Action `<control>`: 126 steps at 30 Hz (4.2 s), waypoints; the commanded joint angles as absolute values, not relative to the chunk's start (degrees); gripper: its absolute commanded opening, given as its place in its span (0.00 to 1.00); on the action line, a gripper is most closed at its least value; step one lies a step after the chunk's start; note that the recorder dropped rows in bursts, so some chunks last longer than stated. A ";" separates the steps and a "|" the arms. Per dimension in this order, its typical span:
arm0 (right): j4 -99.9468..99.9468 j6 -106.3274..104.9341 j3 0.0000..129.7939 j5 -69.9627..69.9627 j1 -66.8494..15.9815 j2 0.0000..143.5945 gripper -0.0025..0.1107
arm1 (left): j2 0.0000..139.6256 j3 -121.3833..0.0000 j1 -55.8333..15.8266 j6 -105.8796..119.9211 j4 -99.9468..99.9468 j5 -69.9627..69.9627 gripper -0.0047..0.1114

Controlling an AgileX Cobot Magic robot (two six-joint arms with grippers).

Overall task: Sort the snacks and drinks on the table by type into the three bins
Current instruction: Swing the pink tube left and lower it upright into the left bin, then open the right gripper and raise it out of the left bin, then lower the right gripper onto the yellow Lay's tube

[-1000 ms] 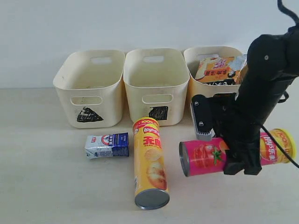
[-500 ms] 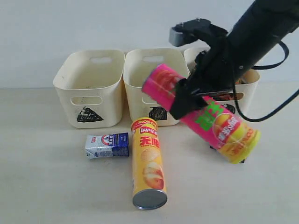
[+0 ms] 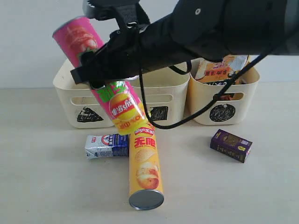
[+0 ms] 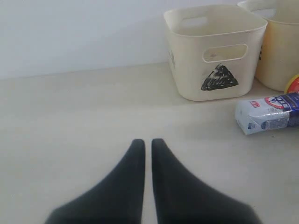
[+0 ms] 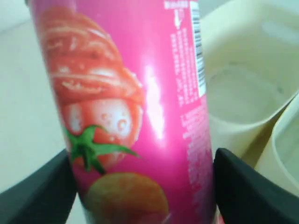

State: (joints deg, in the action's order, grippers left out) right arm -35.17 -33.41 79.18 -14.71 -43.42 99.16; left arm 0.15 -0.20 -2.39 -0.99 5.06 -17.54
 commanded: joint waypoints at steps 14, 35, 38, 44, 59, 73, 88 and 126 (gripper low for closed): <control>-31.56 -30.95 91.60 22.18 -47.24 115.00 0.02 | 0.00 0.00 -2.25 -1.43 5.12 -16.79 0.08; -27.76 -26.22 120.20 26.26 -43.67 138.33 0.02 | 0.00 0.00 -2.25 -1.43 5.12 -16.79 0.08; -27.76 -22.13 124.06 25.14 -42.19 141.69 0.02 | 0.00 0.00 -2.25 -1.43 5.12 -16.79 0.08; -27.76 -21.73 124.78 23.79 -42.20 142.66 0.17 | 0.00 0.00 -2.25 -1.43 5.12 -16.79 0.08; -27.97 -21.46 124.67 20.87 -42.20 142.66 0.65 | 0.00 0.00 -2.25 -1.43 5.12 -16.79 0.08; -28.23 -26.06 124.67 20.23 -42.20 141.80 0.84 | 0.00 0.00 -2.25 -1.43 5.12 -16.79 0.08; -27.80 -31.02 124.67 -11.88 -42.20 130.24 0.02 | 0.00 0.00 -2.25 -1.43 5.12 -16.79 0.08; -2.91 1.81 124.23 -69.96 -42.30 124.69 0.02 | 0.00 0.00 -2.25 -1.43 5.12 -16.79 0.08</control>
